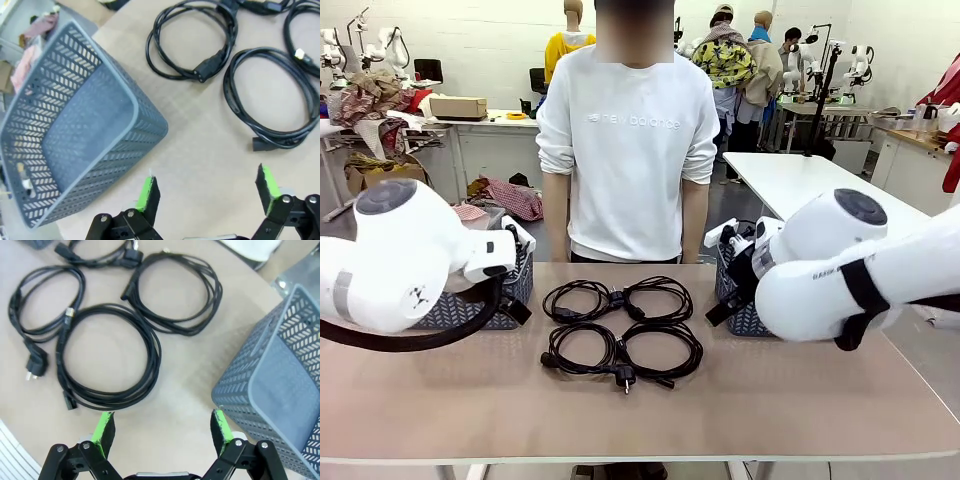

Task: Organize the cables according to human instructions.
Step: Pick up a bundle of cables and place it in the basket indicated by the human.

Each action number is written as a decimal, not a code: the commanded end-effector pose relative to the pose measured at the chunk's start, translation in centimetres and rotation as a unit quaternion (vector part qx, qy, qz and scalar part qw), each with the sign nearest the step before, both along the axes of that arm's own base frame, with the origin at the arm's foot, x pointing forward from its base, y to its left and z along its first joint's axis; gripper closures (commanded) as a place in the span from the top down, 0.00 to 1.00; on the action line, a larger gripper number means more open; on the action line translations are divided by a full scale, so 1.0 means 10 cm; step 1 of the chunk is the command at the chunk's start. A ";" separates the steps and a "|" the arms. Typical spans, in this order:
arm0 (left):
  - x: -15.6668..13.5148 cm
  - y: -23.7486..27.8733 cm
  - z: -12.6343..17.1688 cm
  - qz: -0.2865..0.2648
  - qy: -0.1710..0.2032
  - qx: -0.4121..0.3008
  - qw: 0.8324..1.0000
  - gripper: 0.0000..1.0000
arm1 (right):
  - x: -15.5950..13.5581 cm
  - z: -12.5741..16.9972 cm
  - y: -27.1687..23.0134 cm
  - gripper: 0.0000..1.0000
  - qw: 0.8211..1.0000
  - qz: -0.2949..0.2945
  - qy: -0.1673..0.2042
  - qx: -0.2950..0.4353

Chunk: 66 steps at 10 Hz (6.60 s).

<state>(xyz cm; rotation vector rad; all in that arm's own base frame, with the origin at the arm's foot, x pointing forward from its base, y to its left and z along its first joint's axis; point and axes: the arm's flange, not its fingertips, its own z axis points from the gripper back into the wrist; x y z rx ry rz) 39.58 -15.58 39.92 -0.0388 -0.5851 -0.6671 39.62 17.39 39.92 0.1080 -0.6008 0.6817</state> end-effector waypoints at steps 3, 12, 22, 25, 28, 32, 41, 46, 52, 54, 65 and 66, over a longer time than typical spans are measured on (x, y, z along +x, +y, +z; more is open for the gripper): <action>-0.26 0.41 0.60 -0.085 0.008 -0.019 0.996 1.00 | -0.01 0.57 -0.40 1.00 0.997 0.067 -0.001 0.035; -0.42 1.07 1.31 -0.200 0.033 -0.070 0.977 1.00 | -0.15 0.98 -1.11 1.00 0.978 0.177 0.007 0.108; -0.40 1.14 1.39 -0.189 0.018 -0.089 0.978 1.00 | -0.17 1.02 -1.35 1.00 0.977 0.167 0.005 0.134; -0.40 1.14 1.39 -0.189 0.018 -0.089 0.978 1.00 | -0.17 1.02 -1.35 1.00 0.977 0.167 0.005 0.134; -0.40 1.14 1.39 -0.189 0.018 -0.089 0.978 1.00 | -0.17 1.02 -1.35 1.00 0.977 0.167 0.005 0.134; -0.40 1.14 1.39 -0.189 0.018 -0.089 0.978 1.00 | -0.17 1.02 -1.35 1.00 0.977 0.167 0.005 0.134; -0.40 1.14 1.39 -0.189 0.018 -0.089 0.978 1.00 | -0.17 1.02 -1.35 1.00 0.977 0.167 0.005 0.134; -0.40 1.14 1.39 -0.189 0.018 -0.089 0.978 1.00 | -0.17 1.02 -1.35 1.00 0.977 0.167 0.005 0.134; -0.39 1.12 1.38 -0.181 0.021 -0.081 0.980 1.00 | -0.17 1.02 -1.35 1.00 0.977 0.167 0.005 0.134; -0.26 0.83 1.47 -0.223 0.019 -0.026 0.974 1.00 | -0.17 1.02 -1.35 1.00 0.977 0.167 0.005 0.134; 0.16 -1.00 0.69 -0.445 0.092 0.198 0.869 1.00 | -0.17 1.02 -1.35 1.00 0.977 0.167 0.005 0.134; 0.14 -1.04 0.57 -0.440 0.095 0.203 0.870 1.00 | -0.17 1.02 -1.35 1.00 0.977 0.167 0.005 0.134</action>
